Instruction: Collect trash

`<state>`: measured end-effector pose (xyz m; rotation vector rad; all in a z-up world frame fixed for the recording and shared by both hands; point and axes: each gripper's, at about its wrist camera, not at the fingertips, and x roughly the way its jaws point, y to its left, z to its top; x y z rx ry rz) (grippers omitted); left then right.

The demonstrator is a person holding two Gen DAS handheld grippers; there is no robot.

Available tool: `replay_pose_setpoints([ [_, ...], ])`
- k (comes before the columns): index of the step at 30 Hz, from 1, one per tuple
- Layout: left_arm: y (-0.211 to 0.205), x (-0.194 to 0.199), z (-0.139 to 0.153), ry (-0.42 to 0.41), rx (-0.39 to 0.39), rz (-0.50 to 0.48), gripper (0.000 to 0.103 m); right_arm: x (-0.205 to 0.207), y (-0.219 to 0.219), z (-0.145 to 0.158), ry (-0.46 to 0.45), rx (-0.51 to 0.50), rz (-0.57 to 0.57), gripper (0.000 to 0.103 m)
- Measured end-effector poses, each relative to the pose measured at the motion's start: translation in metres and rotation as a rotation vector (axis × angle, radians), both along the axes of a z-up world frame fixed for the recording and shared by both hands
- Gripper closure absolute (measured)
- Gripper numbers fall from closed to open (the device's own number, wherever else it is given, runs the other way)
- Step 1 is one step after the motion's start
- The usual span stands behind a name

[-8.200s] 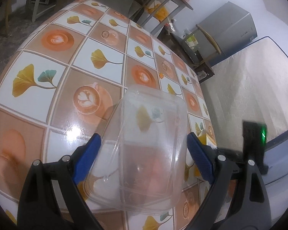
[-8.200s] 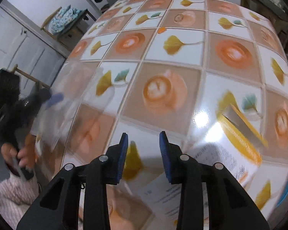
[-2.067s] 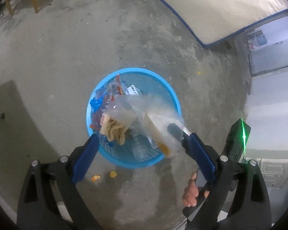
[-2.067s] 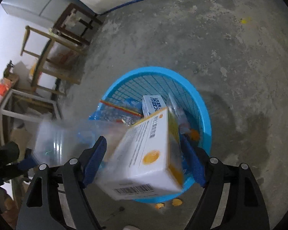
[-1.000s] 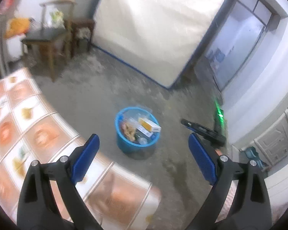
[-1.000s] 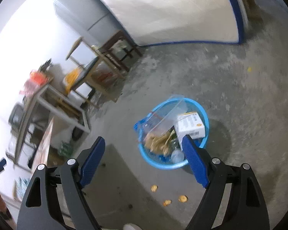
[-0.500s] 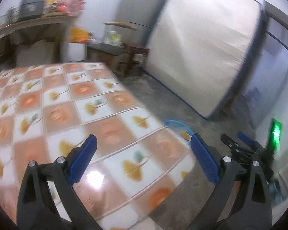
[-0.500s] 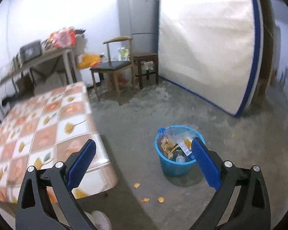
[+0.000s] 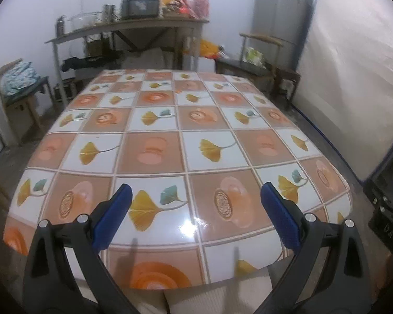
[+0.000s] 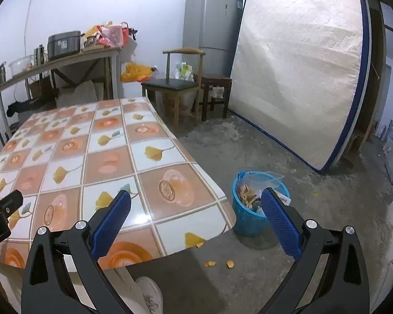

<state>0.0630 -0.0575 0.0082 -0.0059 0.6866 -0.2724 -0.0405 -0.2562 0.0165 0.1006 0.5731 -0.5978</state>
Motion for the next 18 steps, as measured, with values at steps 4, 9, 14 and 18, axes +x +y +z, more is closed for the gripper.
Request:
replay_pose_setpoints([
  [4, -0.002, -0.009, 0.012, -0.056, -0.009, 0.024, 0.008, -0.007, 0.003, 0.004, 0.007, -0.02, -0.013, 0.006],
  [9, -0.018, -0.014, 0.01, 0.003, -0.008, -0.014, 0.008, -0.013, 0.0, 0.005, -0.002, -0.007, -0.035, 0.006],
  [14, -0.035, -0.036, -0.008, 0.047, 0.023, -0.052, 0.008, -0.022, -0.007, -0.001, 0.026, 0.029, -0.043, 0.006],
  [18, -0.045, -0.051, -0.013, 0.048, 0.045, -0.084, 0.008, -0.033, -0.011, -0.008, 0.06, 0.034, -0.035, 0.006],
])
